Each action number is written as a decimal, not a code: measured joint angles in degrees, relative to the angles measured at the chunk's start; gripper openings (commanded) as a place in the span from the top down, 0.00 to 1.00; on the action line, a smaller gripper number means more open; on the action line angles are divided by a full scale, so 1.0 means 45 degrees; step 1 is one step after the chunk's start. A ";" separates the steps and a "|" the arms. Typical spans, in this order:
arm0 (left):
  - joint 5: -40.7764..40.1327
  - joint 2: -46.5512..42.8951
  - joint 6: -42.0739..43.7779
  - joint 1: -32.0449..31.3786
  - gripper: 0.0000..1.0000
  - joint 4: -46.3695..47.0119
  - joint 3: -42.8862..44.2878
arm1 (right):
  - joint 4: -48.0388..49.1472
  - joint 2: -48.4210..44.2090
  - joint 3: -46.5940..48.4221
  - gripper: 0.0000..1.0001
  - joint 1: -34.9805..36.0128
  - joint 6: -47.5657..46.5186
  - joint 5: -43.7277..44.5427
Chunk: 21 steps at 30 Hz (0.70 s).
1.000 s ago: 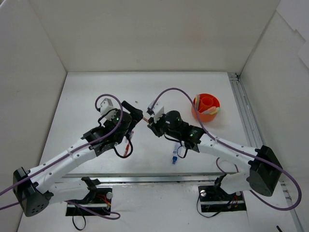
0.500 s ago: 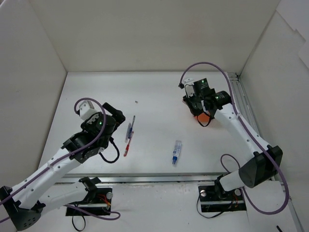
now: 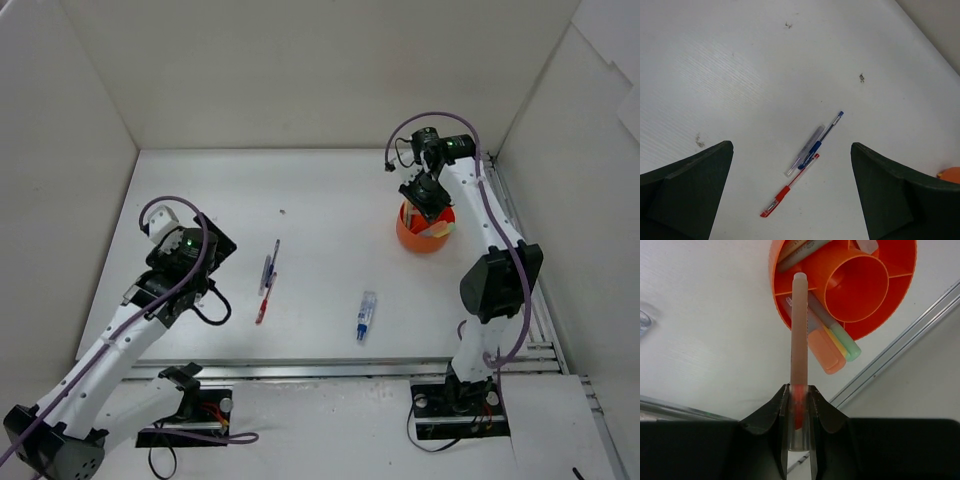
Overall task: Sort the stationery into containers
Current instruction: Place the pen in the storage box.
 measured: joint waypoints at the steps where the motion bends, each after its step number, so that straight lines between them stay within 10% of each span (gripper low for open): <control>1: 0.0515 0.0112 0.0345 0.0384 0.00 0.0199 0.0000 | -0.0257 0.0321 0.0379 1.00 -0.0015 -0.0155 -0.0005; 21: 0.5255 0.2074 0.3580 0.2968 0.00 0.1812 -0.0005 | -0.1768 0.3832 0.3842 1.00 0.0034 -0.0627 0.1030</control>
